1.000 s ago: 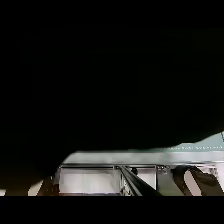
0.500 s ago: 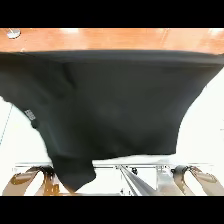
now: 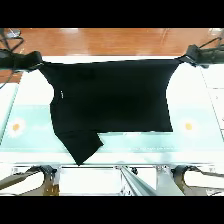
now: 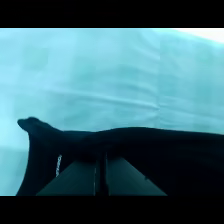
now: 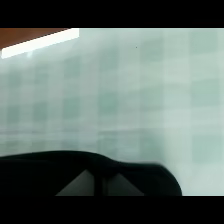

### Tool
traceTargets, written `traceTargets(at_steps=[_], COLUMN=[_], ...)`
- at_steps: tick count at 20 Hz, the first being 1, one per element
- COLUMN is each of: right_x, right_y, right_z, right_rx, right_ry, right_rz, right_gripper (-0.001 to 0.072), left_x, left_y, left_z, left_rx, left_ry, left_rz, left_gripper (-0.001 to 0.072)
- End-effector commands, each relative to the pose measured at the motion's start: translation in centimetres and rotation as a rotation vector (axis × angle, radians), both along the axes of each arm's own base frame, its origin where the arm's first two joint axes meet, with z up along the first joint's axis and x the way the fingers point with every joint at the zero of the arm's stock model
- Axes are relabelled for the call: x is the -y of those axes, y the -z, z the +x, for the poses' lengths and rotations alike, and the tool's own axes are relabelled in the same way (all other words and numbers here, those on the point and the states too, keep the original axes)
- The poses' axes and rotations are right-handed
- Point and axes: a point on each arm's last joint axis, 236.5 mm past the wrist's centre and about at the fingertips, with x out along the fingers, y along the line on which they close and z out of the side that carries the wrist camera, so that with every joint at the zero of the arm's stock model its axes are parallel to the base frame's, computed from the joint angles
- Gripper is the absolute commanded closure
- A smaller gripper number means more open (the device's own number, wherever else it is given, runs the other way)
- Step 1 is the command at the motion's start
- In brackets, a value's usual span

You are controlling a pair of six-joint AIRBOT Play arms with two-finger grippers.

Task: Fold the shirts.

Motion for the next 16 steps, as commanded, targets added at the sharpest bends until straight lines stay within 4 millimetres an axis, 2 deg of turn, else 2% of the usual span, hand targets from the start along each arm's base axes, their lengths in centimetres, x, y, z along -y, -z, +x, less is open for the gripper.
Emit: traceTargets(at_steps=[1,3,5,8,10,11,13,16], right_x=[0.2,0.3,0.0,-0.4,-0.8,-1.1,-0.6,0.8], right_y=[4.7,6.2,7.6,8.0,7.9,8.6,11.5,15.9], right_z=[5.1,6.3,6.1,4.6,2.4,1.0,-1.5,-4.4], right_rx=[-0.055,-0.085,-0.126,-0.18,-0.232,-0.285,-0.393,-0.547], right_ry=[0.057,0.067,0.038,-0.009,-0.086,-0.13,-0.177,-0.127], right_rz=[0.119,0.142,0.148,0.151,0.149,0.133,0.019,-0.1], right_gripper=[0.0683,0.0683,0.0684,0.0683,0.0683,0.0683,0.0683,0.0682], left_x=[0.3,1.4,2.3,3.3,3.6,3.8,3.8,3.3], left_y=[6.5,8.9,10.1,9.2,8.6,9.0,10.8,13.6], left_z=[3.5,4.0,3.8,2.5,0.2,-1.1,-3.3,-5.3], left_rx=[-0.088,-0.132,-0.168,-0.19,-0.239,-0.279,-0.38,-0.484], left_ry=[-0.103,-0.117,-0.114,-0.016,0.091,0.149,0.21,0.214], left_rz=[-0.119,-0.191,-0.227,-0.206,-0.169,-0.153,-0.131,-0.123], left_gripper=[0.069,0.069,0.0689,0.0689,0.0689,0.0689,0.0689,0.0689])
